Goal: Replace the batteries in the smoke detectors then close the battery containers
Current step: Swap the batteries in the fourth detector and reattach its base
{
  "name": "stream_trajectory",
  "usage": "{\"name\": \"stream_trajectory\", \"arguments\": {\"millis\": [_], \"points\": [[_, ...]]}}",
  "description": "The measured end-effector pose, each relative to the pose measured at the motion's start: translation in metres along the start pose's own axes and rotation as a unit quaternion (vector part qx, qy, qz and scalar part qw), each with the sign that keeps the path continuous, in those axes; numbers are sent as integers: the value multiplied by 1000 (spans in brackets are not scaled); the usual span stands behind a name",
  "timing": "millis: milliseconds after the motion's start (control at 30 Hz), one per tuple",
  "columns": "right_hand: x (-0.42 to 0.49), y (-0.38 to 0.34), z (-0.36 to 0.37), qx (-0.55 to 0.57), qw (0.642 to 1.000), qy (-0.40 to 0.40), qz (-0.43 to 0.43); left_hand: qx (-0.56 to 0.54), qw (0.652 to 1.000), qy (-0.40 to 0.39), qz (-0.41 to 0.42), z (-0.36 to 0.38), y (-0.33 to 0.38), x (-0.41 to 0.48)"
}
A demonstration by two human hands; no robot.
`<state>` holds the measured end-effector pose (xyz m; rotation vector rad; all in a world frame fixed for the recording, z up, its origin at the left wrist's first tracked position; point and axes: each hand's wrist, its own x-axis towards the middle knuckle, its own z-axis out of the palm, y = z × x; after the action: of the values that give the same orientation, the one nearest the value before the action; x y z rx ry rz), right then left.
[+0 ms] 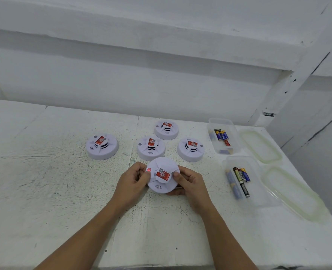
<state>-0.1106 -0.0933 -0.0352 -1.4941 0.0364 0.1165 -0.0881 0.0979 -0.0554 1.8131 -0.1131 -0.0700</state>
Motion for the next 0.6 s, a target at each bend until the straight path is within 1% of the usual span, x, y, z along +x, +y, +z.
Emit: {"name": "stream_trajectory", "arguments": {"millis": [600], "points": [[0, 2, -1, -11, 1000, 4, 1, 4, 1000, -2, -2, 0, -1, 0]]}}
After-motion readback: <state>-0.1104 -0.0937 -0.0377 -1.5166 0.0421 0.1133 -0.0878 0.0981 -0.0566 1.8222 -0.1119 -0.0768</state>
